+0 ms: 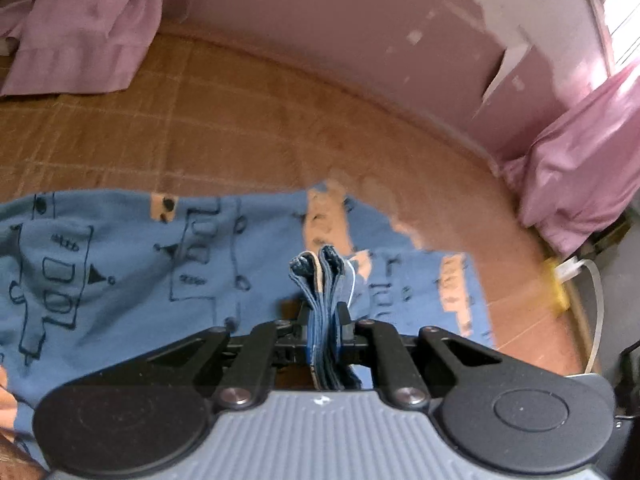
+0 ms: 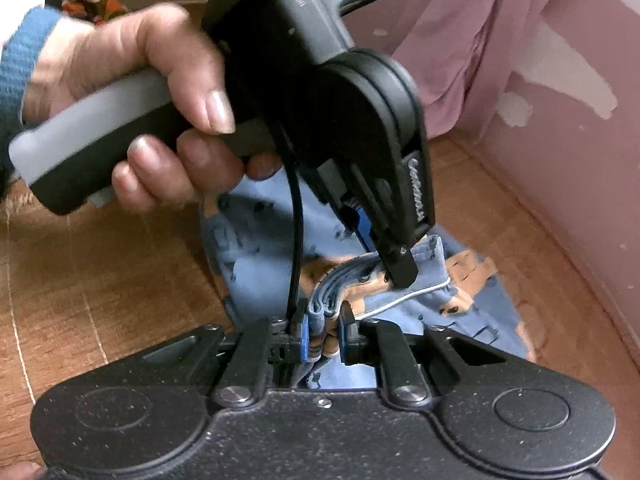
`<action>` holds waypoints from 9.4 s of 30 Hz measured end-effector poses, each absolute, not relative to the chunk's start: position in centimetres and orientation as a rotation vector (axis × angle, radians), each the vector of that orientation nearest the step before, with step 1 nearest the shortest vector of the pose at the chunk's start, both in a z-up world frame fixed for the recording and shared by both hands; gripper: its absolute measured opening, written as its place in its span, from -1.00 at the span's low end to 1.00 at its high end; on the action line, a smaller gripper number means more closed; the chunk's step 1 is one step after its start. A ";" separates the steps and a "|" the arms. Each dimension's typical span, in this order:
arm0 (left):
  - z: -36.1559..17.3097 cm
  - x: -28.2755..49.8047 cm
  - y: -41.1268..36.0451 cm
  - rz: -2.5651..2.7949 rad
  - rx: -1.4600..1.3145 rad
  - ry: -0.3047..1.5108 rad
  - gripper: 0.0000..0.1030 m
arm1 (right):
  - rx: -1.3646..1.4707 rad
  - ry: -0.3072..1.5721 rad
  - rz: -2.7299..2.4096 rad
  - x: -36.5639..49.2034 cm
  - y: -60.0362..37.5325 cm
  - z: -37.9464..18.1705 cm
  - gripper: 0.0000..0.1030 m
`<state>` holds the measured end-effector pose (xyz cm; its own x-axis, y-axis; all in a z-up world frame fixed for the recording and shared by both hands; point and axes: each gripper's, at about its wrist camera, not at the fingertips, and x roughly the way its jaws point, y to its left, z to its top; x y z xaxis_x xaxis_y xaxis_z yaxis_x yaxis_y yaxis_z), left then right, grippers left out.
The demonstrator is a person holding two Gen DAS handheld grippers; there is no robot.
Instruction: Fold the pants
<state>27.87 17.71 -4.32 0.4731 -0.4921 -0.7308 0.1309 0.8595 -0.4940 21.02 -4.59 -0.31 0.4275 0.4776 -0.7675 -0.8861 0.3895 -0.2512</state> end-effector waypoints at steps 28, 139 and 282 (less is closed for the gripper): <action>-3.3 23.5 13.8 -0.455 -0.259 0.748 0.12 | -0.242 0.703 0.623 31.9 -20.5 -0.9 -0.52; -1.1 18.1 18.7 0.306 -0.043 0.743 -0.67 | -0.580 0.565 0.791 23.2 -7.5 -2.8 0.28; -2.2 16.9 10.1 -0.185 -0.160 0.921 0.99 | -0.107 0.723 0.639 25.5 -26.8 1.0 0.98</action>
